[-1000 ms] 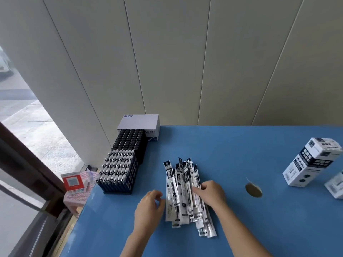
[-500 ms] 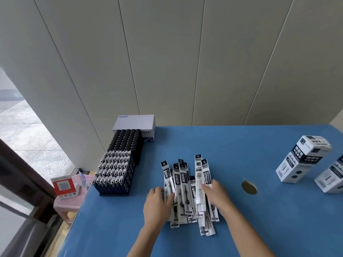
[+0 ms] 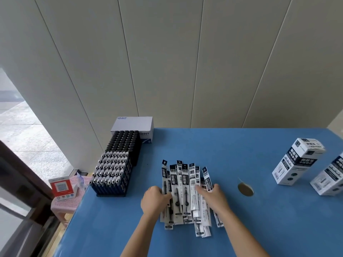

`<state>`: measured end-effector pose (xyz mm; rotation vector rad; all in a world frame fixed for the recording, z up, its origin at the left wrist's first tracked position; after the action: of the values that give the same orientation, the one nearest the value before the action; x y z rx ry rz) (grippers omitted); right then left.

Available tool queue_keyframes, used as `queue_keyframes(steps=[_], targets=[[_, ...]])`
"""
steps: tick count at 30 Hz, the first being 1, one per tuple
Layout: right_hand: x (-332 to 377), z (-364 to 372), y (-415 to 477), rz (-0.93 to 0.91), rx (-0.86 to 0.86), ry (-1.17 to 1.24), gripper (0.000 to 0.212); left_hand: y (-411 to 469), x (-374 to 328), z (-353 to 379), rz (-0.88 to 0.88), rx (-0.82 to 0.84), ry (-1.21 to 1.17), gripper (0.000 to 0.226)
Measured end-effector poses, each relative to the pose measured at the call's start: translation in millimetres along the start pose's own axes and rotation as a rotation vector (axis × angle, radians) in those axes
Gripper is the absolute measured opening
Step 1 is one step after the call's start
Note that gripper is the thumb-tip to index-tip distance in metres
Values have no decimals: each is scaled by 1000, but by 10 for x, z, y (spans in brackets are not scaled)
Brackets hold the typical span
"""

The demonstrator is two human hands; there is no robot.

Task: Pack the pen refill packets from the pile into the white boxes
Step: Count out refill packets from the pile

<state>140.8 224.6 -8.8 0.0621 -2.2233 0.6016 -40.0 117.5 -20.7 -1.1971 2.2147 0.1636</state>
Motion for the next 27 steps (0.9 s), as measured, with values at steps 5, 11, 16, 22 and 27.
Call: queue_keyframes(steps=[5, 11, 16, 22, 27], targets=[[36, 26, 23, -32, -63, -233, 95, 81, 76, -24, -35, 87, -73, 41], [-1, -25, 30, 7, -29, -110, 60, 161, 232, -47, -123, 167, -217, 44], [-69, -12, 74, 55, -20, -21, 59, 149, 305, -32, -145, 215, -237, 37], [-105, -29, 106, 61, -52, 60, 30, 94, 273, -33, -212, 270, -437, 16], [-107, -66, 84, 35, -97, 94, 17, 129, 189, 35, -69, 214, -252, 17]])
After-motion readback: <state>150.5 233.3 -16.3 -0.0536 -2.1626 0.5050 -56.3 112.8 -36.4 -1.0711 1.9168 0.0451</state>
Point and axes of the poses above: each hand's wrist, its own y-axis towards the middle knuckle, its own z-axis out of the palm, x = y × z, the point moved 7 cm from there along y, towards the middle knuckle, and after that the axes turned 7 degrees about -x, right-handed, at the moved point
